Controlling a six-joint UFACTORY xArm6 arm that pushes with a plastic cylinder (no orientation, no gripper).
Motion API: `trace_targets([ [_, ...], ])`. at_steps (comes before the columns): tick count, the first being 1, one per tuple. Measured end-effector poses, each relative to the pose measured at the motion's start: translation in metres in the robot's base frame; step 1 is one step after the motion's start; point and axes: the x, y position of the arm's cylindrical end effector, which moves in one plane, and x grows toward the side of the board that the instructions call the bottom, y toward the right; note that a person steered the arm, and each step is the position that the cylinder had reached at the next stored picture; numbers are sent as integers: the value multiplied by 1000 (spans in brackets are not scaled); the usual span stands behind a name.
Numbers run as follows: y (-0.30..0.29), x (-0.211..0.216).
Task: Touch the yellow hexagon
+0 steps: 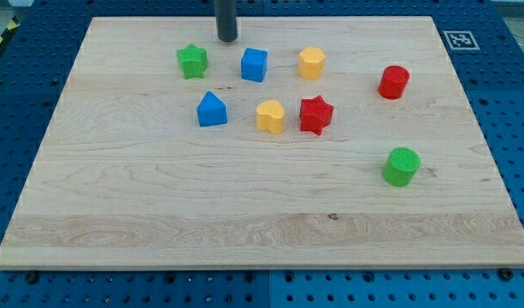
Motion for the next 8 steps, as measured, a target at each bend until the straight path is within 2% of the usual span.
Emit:
trace_targets([
  [5, 108, -3],
  [8, 126, 8],
])
